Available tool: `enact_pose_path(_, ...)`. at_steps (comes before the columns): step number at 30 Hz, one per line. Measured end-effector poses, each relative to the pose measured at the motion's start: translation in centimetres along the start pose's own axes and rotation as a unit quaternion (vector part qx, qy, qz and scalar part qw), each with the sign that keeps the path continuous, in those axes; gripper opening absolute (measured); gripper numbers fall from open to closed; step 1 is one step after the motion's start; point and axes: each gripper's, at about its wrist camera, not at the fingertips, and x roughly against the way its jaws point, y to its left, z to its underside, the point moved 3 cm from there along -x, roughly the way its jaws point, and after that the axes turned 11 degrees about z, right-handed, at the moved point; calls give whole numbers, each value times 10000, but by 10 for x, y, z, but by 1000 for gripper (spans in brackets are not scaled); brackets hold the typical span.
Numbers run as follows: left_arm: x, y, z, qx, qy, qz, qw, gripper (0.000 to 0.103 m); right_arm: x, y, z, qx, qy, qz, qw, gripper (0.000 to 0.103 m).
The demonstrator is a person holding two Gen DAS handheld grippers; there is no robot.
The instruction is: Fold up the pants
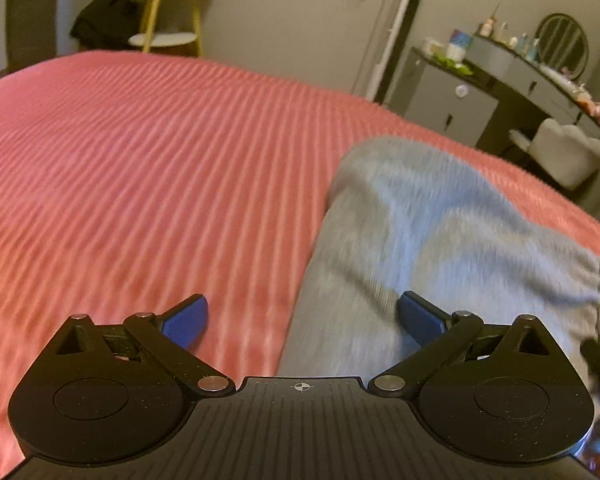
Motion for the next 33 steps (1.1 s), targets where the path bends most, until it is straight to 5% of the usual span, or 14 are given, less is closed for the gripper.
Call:
enact_pose_path(8, 39, 2, 41, -47, -39, -76, 10000, 103, 11, 0, 3, -32, 76, 72, 9999, 99)
enact_pose_path(12, 45, 4, 39, 330, -85, 74, 9994, 103, 49, 11, 0, 298, -398, -13, 9988, 97)
enact_pose_path(16, 43, 0, 45, 159, -96, 12, 9998, 103, 70, 27, 4, 588, -599, -67, 9965, 97)
enact_pose_path(27, 39, 1, 50, 10, -198, 94, 9998, 103, 56, 34, 16, 1060, -229, 645, 9920, 97)
enact_pose_path(30, 46, 1, 53, -145, -162, 74, 9997, 103, 72, 28, 12, 1067, -221, 613, 9922, 99)
enact_pose_path(33, 61, -3, 61, -285, -168, 54, 9994, 103, 86, 16, 16, 839, 245, 447, 9952, 99)
